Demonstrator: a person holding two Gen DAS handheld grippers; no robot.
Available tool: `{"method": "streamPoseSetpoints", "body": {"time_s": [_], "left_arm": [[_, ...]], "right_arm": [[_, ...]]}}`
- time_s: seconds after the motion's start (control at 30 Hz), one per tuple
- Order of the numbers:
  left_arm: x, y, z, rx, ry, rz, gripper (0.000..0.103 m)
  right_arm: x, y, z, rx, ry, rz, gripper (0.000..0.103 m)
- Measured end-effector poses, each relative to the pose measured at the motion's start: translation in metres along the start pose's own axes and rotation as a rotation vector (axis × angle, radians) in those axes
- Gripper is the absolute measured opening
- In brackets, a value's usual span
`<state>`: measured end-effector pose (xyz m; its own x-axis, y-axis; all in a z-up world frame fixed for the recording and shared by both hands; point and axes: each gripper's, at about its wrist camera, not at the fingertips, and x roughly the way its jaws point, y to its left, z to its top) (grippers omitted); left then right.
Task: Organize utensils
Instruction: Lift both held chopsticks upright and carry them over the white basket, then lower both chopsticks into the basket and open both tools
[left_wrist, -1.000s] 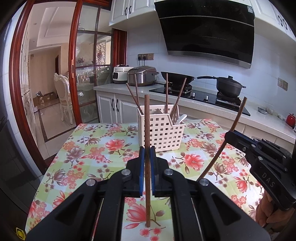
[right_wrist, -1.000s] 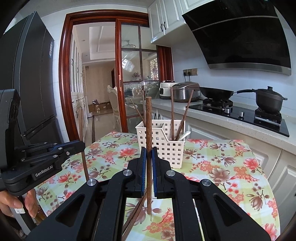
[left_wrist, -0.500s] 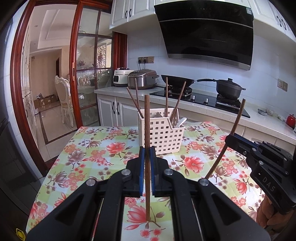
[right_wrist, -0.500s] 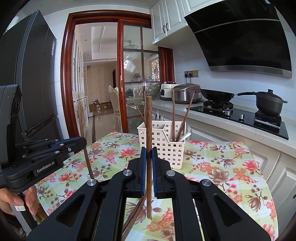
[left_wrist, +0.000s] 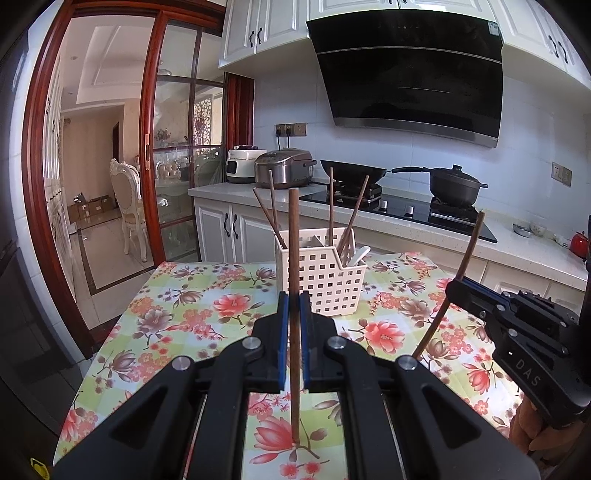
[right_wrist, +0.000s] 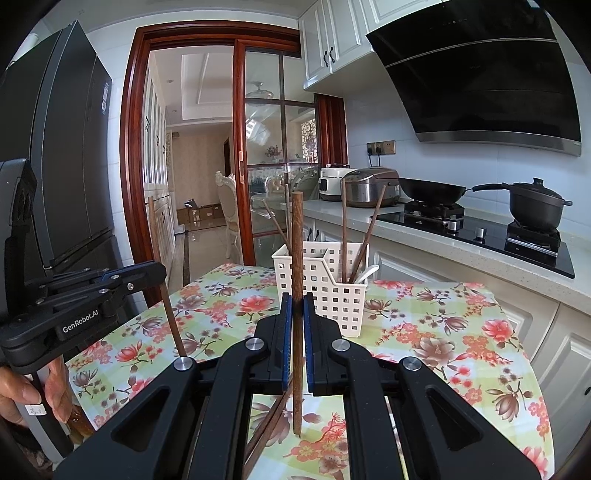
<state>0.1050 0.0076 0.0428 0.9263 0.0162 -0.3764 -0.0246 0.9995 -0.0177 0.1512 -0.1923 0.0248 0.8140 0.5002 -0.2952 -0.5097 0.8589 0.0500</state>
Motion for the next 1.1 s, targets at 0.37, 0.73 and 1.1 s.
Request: {"method": "streamPoseSetpoints", "body": {"time_s": [0.37, 0.73, 1.1], "left_arm": [[0.001, -0.001, 0.035, 0.023, -0.026, -0.046, 0.006], [0.018, 0.005, 0.107, 0.023, -0.076, -0.051, 0.006], [0.067, 0.015, 0.184, -0.046, -0.089, -0.041, 0.006]], "right_arm": [[0.008, -0.004, 0.035, -0.020, -0.018, -0.003, 0.006], [0.036, -0.017, 0.091, -0.044, -0.040, -0.035, 0.006], [0.091, -0.038, 0.146, -0.014, -0.033, -0.070, 0.006]]}}
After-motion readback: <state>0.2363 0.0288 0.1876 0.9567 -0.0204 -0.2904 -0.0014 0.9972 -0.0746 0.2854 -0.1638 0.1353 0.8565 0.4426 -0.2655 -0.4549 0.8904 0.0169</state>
